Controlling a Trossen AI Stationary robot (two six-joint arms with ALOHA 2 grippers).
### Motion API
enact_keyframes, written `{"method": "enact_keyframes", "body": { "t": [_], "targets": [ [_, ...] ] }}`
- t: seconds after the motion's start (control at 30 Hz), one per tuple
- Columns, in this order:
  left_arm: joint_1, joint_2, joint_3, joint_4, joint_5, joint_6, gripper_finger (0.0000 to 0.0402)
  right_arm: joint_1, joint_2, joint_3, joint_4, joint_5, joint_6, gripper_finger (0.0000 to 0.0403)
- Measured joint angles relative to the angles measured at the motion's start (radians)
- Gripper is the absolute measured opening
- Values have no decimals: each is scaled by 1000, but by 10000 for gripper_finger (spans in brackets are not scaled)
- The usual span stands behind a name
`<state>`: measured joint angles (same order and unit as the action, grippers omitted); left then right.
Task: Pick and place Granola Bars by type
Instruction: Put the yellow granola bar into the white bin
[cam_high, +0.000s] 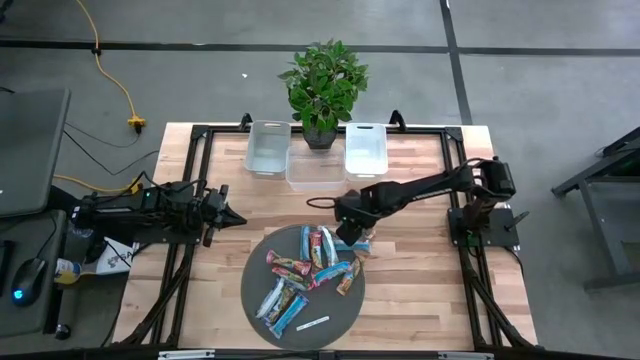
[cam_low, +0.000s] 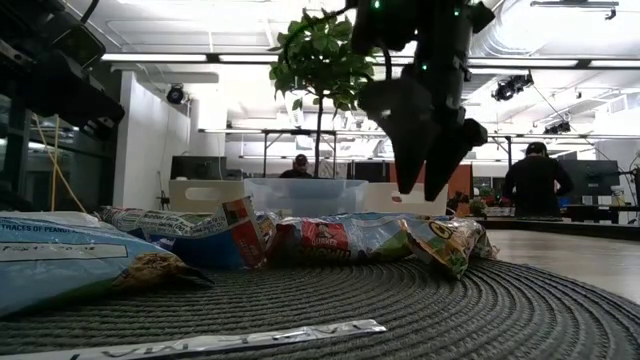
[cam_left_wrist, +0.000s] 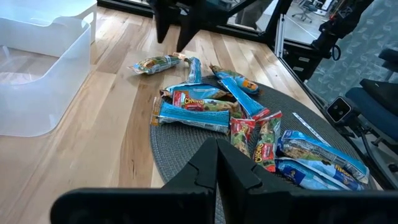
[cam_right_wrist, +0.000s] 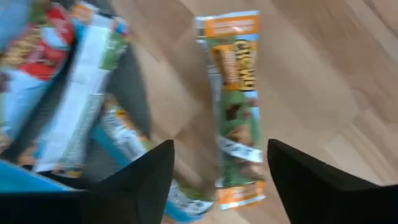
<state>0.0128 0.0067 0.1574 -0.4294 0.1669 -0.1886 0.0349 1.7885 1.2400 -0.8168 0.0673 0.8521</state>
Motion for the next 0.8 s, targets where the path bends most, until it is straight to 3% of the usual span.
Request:
{"method": "enact_keyframes", "body": {
  "t": [0.23, 0.5, 0.8],
  "targets": [
    [0, 0, 0, 0, 0, 0, 1, -58, 0, 0, -36, -3, -93, 288],
    [0, 0, 0, 0, -1, 0, 1, -76, 0, 0, -25, -56, -210, 291],
    [0, 0, 0, 0, -1, 0, 1, -67, 29, 1, -20, -52, -202, 292]
  ]
}}
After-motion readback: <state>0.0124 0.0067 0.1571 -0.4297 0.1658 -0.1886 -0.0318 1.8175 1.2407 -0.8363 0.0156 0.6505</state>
